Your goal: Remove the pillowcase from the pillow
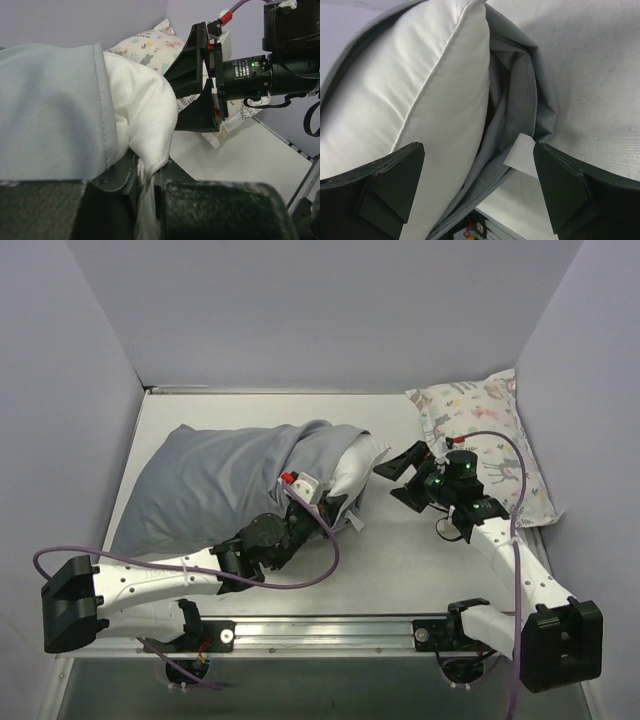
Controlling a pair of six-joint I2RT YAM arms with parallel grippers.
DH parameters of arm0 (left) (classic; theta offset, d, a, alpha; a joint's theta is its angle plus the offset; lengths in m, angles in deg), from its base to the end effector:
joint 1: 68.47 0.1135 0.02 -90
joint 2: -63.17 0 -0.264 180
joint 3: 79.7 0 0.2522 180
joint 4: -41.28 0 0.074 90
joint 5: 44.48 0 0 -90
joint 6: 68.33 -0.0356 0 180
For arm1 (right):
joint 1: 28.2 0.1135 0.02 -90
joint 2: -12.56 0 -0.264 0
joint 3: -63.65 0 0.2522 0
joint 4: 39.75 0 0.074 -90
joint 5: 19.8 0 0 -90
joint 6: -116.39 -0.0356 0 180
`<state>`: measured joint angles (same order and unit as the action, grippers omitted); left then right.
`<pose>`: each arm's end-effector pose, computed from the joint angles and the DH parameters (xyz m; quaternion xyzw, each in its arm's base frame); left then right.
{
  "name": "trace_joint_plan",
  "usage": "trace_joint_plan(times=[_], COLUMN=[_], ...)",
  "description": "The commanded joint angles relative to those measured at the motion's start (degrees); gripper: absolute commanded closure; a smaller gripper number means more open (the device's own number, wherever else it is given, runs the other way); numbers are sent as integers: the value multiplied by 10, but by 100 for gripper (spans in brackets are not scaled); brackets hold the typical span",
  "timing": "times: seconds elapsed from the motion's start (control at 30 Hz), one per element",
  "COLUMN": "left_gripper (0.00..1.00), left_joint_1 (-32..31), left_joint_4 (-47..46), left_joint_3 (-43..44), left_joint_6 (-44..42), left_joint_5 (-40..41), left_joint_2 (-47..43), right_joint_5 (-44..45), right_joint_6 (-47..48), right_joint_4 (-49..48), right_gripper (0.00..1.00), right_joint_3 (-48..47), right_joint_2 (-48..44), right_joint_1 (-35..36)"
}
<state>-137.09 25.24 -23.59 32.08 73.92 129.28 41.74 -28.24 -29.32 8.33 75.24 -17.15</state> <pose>0.1128 -0.2417 0.3222 0.1561 0.6553 -0.3320 0.6604 0.2413 0.0644 0.2836 0.1562 0.7810 0.4766 0.3722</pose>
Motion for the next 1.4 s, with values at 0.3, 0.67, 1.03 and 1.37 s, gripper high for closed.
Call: trace_joint_plan(times=[0.3, 0.67, 1.03, 1.37], left_gripper=[100, 100, 100, 100], left_joint_1=[-39, -63, -64, -61], left_joint_4=[-125, -125, -77, -14], left_joint_3=[-17, 4, 27, 59], left_joint_6=[39, 20, 14, 16], left_joint_5=[15, 0, -103, -244], left_joint_2=[18, 50, 78, 94], right_joint_5=[56, -2, -55, -86], right_joint_6=[-205, -237, -279, -212], right_joint_4=[-204, -272, -352, -341], right_gripper=[2, 1, 0, 100], right_joint_3=[125, 104, 104, 68], right_joint_2=[-78, 17, 68, 104], right_joint_1=[10, 54, 65, 80])
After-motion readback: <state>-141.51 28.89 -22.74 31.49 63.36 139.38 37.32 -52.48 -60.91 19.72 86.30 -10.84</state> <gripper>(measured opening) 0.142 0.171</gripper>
